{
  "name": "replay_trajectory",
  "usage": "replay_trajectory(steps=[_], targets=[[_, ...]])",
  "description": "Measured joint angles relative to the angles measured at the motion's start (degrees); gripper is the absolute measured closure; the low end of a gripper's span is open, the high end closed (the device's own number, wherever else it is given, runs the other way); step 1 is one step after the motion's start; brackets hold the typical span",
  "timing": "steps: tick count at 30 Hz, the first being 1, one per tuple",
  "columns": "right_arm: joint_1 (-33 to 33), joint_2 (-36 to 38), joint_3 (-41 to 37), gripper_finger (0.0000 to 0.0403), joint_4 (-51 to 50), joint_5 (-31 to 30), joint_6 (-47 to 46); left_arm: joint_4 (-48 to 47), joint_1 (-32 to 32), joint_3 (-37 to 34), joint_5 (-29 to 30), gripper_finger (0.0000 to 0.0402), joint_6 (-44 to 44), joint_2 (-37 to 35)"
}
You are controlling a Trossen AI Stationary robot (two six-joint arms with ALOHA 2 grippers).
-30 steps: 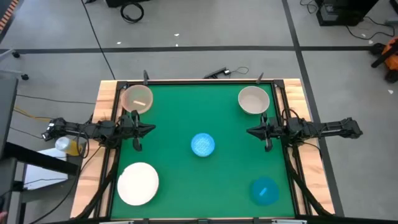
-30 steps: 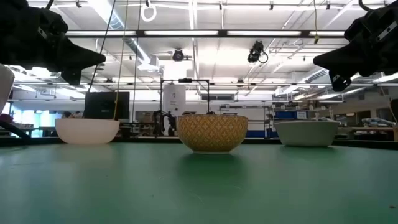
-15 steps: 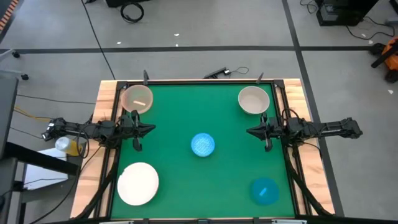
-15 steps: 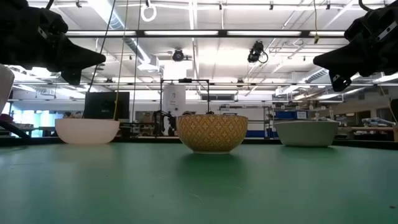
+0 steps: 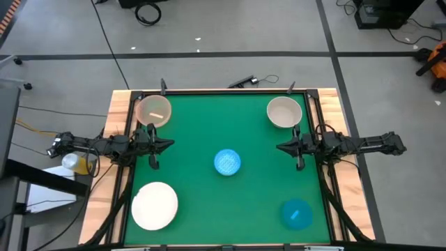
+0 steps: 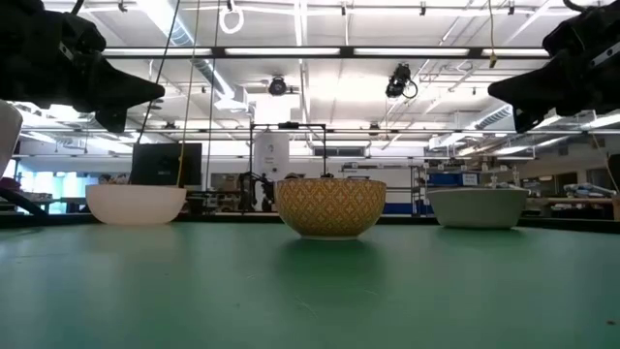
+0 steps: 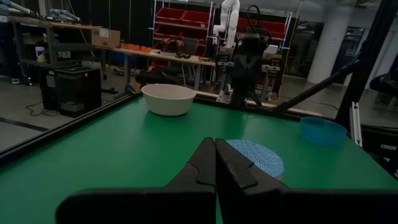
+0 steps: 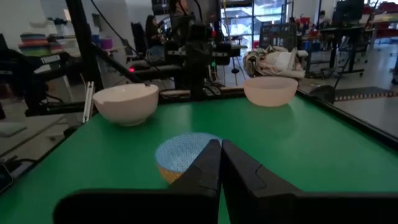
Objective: Nest bowls inside each other
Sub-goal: Stack the gray bowl on top of the white bowl
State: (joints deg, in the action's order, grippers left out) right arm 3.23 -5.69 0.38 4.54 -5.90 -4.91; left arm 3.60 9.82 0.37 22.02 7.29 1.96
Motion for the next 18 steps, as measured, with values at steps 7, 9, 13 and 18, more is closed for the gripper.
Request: replay_trajectory(steps=[7, 9, 13, 18], targets=[[-0.01, -0.02, 0.00, 0.0385, 0.15, -0.01, 0.00, 0.00, 0.00, -0.01, 0.00, 0.0401, 0.00, -0.02], [-0.03, -0.13, 0.00, 0.0385, 1.89, -1.44, 0.13, 0.00, 0.00, -0.01, 0.00, 0.0401, 0.00, 0.00], [-0.05, -0.59, 0.00, 0.0385, 8.21, -5.65, -6.76, 0.00, 0.00, -0.01, 0.00, 0.0401, 0.00, -0.01], [-0.05, -2.31, 0.00, 0.0385, 9.66, -6.08, -14.86, 0.00, 0.00, -0.01, 0.00, 0.0401, 0.00, -0.01]])
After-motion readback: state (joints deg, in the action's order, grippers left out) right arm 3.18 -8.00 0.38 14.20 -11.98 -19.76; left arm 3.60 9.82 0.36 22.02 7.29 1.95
